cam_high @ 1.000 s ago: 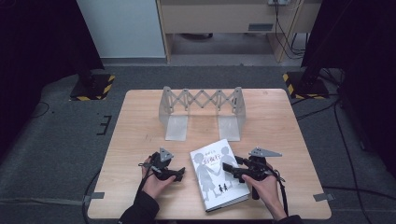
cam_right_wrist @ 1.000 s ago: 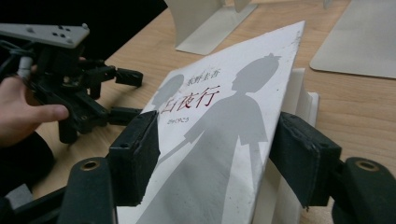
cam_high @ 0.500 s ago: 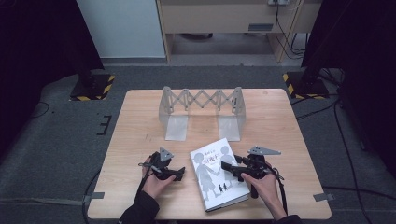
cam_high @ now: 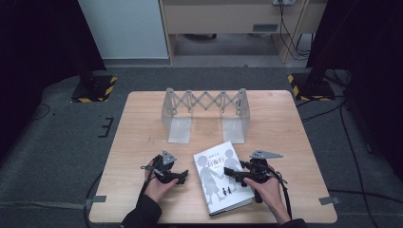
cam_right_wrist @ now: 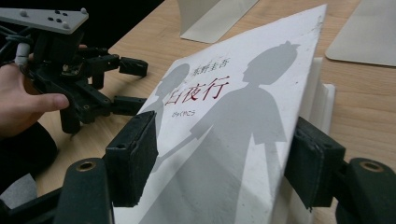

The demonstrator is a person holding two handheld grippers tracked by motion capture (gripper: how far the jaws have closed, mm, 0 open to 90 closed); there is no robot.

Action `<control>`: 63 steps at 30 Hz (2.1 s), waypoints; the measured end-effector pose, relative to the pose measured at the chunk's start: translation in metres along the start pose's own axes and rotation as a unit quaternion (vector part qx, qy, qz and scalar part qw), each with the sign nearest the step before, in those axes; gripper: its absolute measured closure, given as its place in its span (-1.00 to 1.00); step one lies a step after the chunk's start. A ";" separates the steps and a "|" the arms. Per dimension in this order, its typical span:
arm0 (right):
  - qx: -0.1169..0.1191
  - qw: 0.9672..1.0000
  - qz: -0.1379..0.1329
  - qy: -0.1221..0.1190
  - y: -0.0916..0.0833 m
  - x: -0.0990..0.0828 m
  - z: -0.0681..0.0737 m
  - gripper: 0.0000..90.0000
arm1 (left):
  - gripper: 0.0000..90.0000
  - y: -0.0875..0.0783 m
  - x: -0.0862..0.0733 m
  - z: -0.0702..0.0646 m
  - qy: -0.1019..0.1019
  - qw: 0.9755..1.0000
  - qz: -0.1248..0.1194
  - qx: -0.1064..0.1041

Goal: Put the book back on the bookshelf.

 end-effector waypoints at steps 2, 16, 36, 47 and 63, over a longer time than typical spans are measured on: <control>-0.010 1.000 0.004 -0.005 -0.003 -0.001 -0.003 -0.30 | -0.88 0.000 0.000 0.000 0.001 1.000 -0.001 -0.001; -0.031 0.999 0.026 -0.020 0.000 -0.018 -0.009 -0.33 | -0.87 0.000 0.000 0.000 0.001 1.000 -0.001 -0.001; -0.012 0.999 -0.024 -0.034 -0.004 0.010 0.005 -0.38 | -0.87 0.000 0.000 0.000 0.001 1.000 -0.001 -0.001; -0.004 1.000 -0.015 -0.021 0.006 0.007 0.009 -0.36 | -0.87 0.000 0.000 0.000 0.000 1.000 -0.002 -0.001; 0.026 0.999 0.032 0.000 0.014 -0.001 0.006 -0.03 | -0.49 -0.013 0.007 0.006 -0.064 0.994 -0.071 -0.047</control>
Point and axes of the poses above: each handheld gripper's, and its own axes: y roughly forward along the jaws, x roughly out of its top, z roughly to its left, the point moved 3 cm from there along y, roughly forward along the jaws, and after that the axes turned 4 degrees about -y, right-handed, at the moved point
